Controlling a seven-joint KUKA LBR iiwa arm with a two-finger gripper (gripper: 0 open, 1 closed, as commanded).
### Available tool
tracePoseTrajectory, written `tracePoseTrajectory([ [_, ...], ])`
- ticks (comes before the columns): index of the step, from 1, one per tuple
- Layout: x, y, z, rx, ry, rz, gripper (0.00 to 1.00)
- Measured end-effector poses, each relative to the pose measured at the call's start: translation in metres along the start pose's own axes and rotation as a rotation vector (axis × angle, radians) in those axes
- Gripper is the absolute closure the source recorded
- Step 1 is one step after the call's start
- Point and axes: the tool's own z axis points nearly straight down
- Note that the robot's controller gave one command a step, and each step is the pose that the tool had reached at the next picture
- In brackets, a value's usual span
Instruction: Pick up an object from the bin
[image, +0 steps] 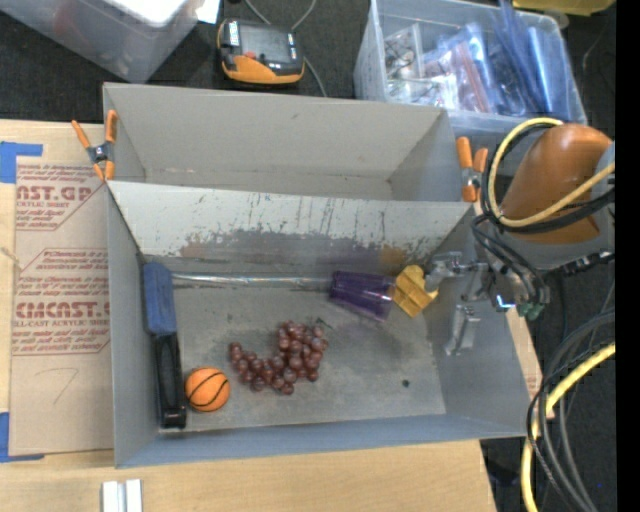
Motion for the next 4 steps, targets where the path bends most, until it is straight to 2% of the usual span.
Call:
tracePoseTrajectory([
  [1, -0.002, 0.001, -0.005, 0.001, -0.007, -0.002, 0.00],
  [2, -0.040, 0.044, 0.067, -0.001, -0.040, 0.041, 0.00],
  [3, -0.032, 0.080, 0.022, 0.004, -0.019, 0.131, 0.00],
  [4, -0.035, 0.091, 0.059, 0.002, -0.021, 0.228, 0.00],
])
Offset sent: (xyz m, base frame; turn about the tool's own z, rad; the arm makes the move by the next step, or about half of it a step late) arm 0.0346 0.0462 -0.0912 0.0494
